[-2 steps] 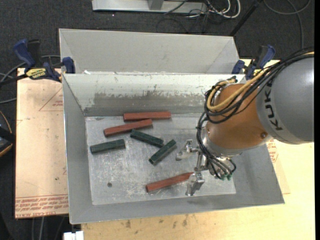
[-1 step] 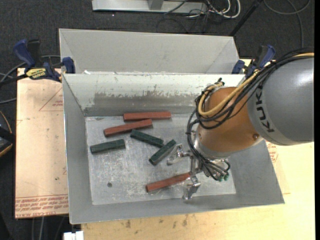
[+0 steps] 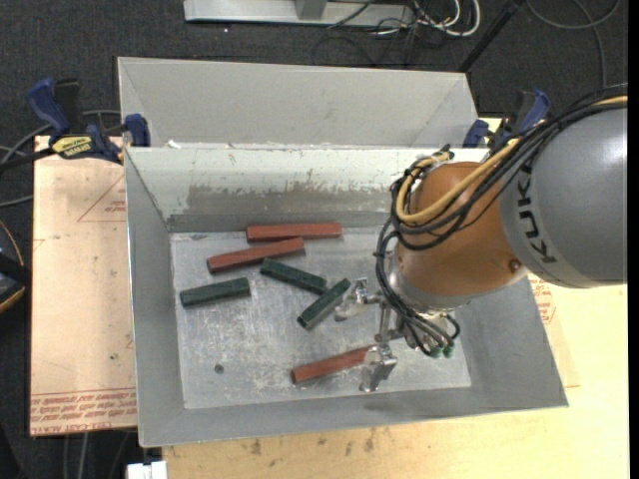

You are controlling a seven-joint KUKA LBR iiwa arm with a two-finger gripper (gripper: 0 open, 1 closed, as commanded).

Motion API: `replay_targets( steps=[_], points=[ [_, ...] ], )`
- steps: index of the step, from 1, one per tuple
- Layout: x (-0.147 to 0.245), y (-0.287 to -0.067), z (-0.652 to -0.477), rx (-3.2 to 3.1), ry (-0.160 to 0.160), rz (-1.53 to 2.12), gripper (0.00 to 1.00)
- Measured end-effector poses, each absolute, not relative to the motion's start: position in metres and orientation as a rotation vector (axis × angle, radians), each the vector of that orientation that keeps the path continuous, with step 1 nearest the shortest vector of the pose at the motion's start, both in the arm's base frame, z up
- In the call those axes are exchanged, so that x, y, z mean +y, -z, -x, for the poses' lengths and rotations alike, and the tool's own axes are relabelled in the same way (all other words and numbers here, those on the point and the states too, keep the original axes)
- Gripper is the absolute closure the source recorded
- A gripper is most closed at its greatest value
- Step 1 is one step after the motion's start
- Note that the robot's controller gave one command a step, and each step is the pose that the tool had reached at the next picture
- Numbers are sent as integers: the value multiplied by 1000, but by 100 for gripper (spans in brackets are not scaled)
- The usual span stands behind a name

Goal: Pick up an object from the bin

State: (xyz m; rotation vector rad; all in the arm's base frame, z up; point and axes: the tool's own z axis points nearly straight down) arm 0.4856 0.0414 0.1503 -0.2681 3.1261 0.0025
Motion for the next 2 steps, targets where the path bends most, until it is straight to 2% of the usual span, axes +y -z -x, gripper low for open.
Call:
replay_targets(
  steps=[1,2],
  points=[
    [51,-73,-501,3118,-2,330,0],
    [50,-77,-499,3118,-7,173,100]
  ],
)
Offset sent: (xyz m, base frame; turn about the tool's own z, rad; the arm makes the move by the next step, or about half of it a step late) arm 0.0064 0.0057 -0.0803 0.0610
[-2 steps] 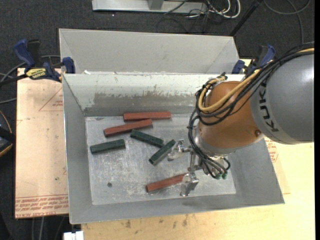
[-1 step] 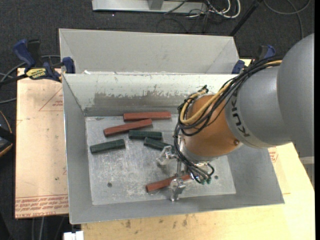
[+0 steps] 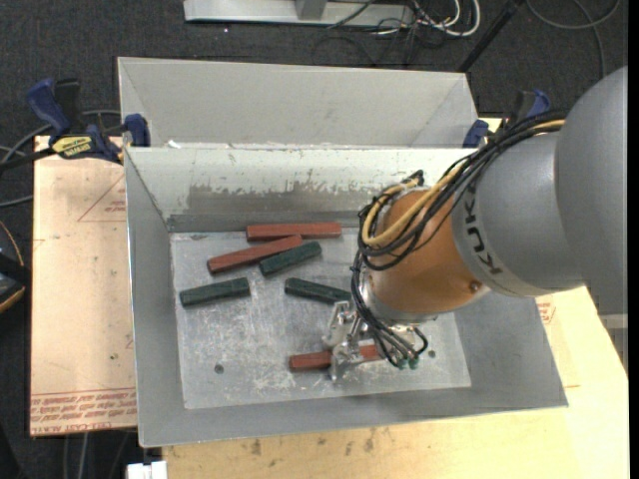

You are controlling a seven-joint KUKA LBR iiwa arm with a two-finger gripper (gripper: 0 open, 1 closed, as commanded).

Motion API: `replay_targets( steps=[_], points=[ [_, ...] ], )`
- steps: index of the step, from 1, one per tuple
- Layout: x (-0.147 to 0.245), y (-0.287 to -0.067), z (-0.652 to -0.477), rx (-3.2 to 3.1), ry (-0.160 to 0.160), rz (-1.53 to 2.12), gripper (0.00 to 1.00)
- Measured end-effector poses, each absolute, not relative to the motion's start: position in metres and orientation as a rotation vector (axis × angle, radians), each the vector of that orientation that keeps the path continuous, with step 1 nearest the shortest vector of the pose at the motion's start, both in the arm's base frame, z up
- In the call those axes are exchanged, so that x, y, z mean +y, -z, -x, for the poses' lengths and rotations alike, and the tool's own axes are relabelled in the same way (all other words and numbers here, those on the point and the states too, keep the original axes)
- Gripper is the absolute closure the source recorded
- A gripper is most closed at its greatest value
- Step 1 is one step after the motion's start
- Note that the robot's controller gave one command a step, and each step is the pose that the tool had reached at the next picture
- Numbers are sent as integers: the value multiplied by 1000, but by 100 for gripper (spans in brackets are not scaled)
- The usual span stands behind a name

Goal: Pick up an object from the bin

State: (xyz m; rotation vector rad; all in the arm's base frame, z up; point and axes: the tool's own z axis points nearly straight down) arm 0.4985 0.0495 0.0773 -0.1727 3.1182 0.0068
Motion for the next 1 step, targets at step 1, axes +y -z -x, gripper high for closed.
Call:
replay_targets(
  steps=[1],
  points=[
    [50,-77,-499,3118,-7,173,100]
  ],
)
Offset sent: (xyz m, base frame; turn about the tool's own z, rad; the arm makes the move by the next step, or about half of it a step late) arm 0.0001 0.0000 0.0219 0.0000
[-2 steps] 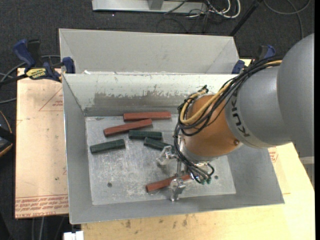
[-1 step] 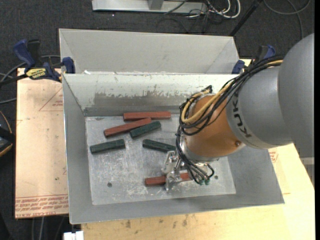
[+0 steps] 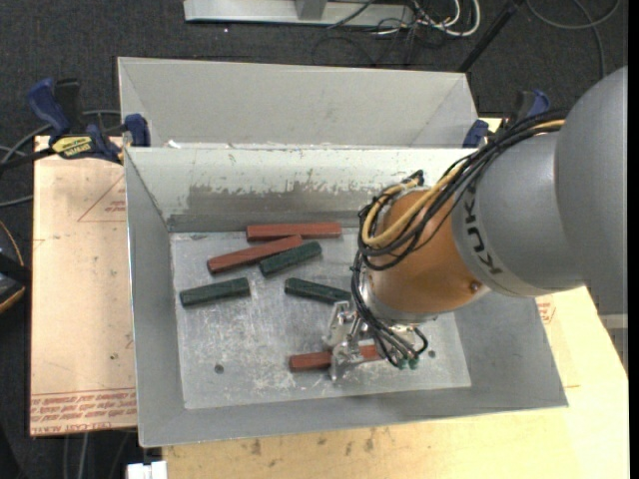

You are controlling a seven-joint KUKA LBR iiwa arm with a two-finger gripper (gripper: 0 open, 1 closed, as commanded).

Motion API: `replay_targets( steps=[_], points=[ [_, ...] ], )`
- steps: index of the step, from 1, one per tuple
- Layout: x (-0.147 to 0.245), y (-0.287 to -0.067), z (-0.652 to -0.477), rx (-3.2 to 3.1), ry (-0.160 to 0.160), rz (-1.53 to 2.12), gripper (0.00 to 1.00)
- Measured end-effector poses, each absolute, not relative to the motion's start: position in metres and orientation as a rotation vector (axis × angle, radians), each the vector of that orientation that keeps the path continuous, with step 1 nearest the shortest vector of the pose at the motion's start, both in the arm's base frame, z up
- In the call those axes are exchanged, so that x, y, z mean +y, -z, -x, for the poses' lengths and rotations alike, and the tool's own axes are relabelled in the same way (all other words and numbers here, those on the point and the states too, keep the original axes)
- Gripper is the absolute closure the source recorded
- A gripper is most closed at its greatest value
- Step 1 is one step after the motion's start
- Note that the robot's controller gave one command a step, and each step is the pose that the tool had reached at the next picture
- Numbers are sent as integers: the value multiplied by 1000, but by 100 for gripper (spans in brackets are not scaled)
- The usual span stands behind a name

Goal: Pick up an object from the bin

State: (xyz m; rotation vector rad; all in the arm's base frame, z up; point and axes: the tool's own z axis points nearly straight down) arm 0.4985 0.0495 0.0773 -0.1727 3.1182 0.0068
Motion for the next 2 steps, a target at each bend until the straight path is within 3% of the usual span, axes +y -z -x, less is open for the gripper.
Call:
replay_targets(
  steps=[2],
  points=[
    [49,-84,-498,3128,-3,175,100]
  ],
)
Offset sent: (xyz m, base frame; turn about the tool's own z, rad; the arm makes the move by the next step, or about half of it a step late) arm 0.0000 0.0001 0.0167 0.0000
